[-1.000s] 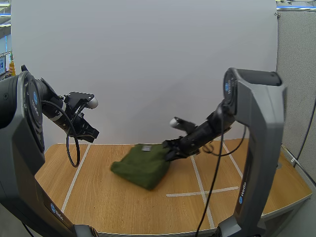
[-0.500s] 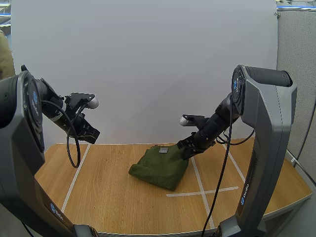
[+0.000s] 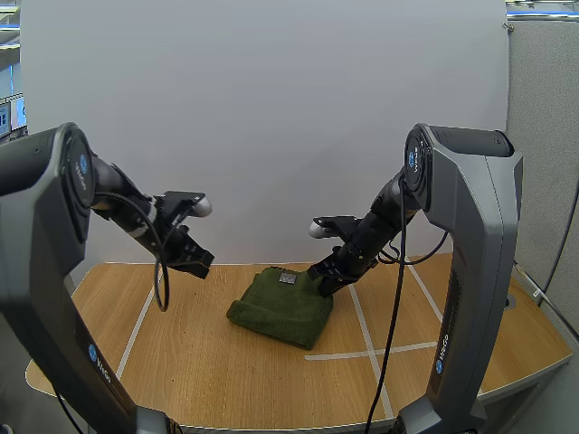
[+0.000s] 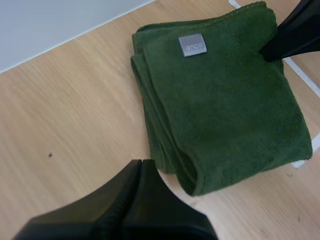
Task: Fold the towel
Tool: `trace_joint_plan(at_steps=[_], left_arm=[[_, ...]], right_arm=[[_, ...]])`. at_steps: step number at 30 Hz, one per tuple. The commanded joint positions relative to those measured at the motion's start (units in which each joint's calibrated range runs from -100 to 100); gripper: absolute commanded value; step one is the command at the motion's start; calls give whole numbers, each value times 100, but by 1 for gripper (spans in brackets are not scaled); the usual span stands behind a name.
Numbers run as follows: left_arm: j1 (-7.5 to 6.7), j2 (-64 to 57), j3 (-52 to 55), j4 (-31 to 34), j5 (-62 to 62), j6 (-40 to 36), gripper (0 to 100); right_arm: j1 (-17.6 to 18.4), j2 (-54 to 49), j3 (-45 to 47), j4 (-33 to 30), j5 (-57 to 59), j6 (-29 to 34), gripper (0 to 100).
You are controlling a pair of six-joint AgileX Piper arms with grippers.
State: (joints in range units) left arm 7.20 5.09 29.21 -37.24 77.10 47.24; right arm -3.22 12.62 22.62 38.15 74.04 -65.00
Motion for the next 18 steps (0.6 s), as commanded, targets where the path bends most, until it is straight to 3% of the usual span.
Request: trace_joint_plan(at_steps=[1, 7, 18], left_arm=[[-242, 398, -326, -132, -411, 37, 0], [-556, 1265, -1056, -196, -339, 37, 0], [-796, 2052, -1240, -259, -149, 174, 0]], right_arm=[[5, -36, -40, -48, -17, 25, 0], [5, -36, -40, -48, -17, 94, 0], [5, -36, -40, -36, -17, 134, 0]])
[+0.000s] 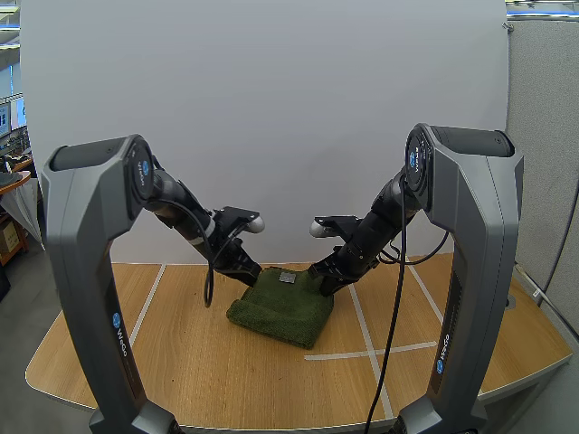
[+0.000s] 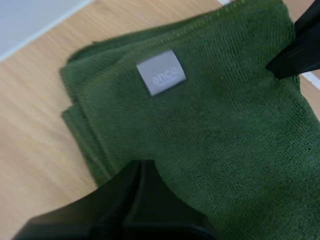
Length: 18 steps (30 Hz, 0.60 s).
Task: Fold the towel
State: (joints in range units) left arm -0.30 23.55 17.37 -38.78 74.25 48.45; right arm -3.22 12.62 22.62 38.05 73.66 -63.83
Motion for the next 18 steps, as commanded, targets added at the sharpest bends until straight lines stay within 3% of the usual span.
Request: trace_joint_plan(at_steps=[1, 15, 16, 18], left_arm=[[-47, 254, -56, -104, 237, 43, 0], [-49, 222, 807, 180, 184, -105, 0], [-49, 172, 861, 180, 164, -105, 0], [-49, 53, 998, 180, 106, -105, 0]], right_arm=[[5, -36, -40, -27, 21, 17, 0], [5, -77, -40, -38, 21, 17, 0], [5, -106, -40, -38, 21, 17, 11], [5, -181, -40, -38, 21, 17, 47]])
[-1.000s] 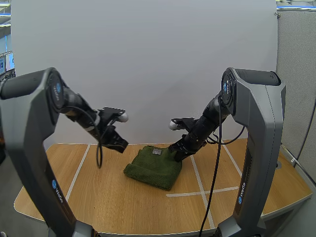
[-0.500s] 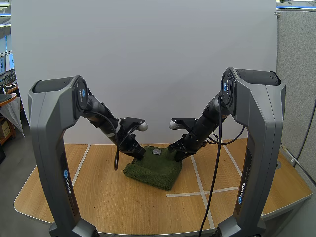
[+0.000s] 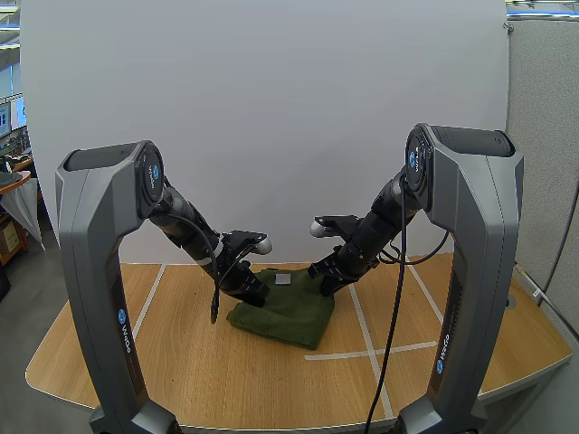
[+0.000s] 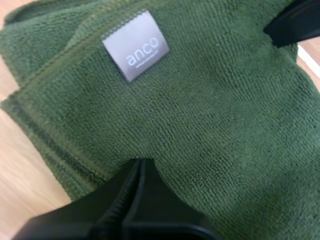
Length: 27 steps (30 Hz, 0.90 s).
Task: Fold the towel
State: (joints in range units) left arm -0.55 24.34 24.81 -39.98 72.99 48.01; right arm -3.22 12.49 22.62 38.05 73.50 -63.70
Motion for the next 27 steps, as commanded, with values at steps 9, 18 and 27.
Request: trace_joint_plan(at_steps=[9, 18, 27], left_arm=[[-23, -632, 960, 419, 87, -85, 0], [-23, -1268, 1524, 406, 8, -273, 0], [-23, -1259, 1536, 195, -391, -130, 0]], right_arm=[[-54, -642, 41, -320, 443, 114, 100], [-266, -932, 56, -320, 1248, 114, 100], [-276, -958, 476, 173, 1470, -137, 9]])
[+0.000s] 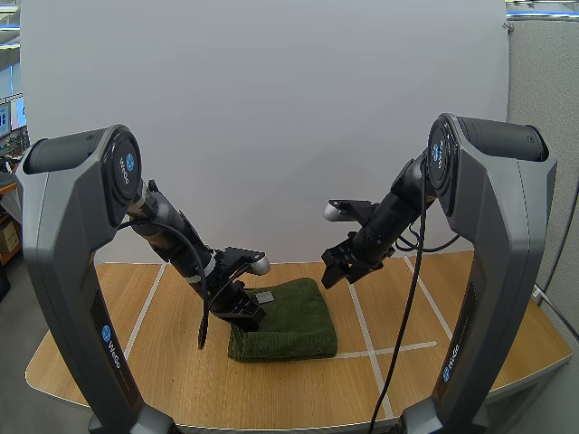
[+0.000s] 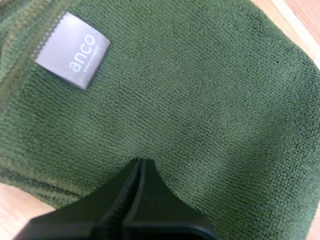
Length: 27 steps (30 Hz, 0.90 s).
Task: Fold the towel
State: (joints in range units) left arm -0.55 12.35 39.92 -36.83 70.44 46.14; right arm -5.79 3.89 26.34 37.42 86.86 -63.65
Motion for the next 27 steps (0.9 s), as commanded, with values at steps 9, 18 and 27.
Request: trace_joint_plan(at_steps=[9, 18, 27], left_arm=[[-23, -60, 25, -175, -392, 57, 0], [-23, -60, 25, -247, -426, 57, 0], [-217, -60, 25, -332, -658, 57, 0]], right_arm=[[109, -85, 422, 1073, 440, -436, 0], [333, 263, 786, 1094, -443, -604, 0], [333, 471, 878, 736, -1194, -604, 0]])
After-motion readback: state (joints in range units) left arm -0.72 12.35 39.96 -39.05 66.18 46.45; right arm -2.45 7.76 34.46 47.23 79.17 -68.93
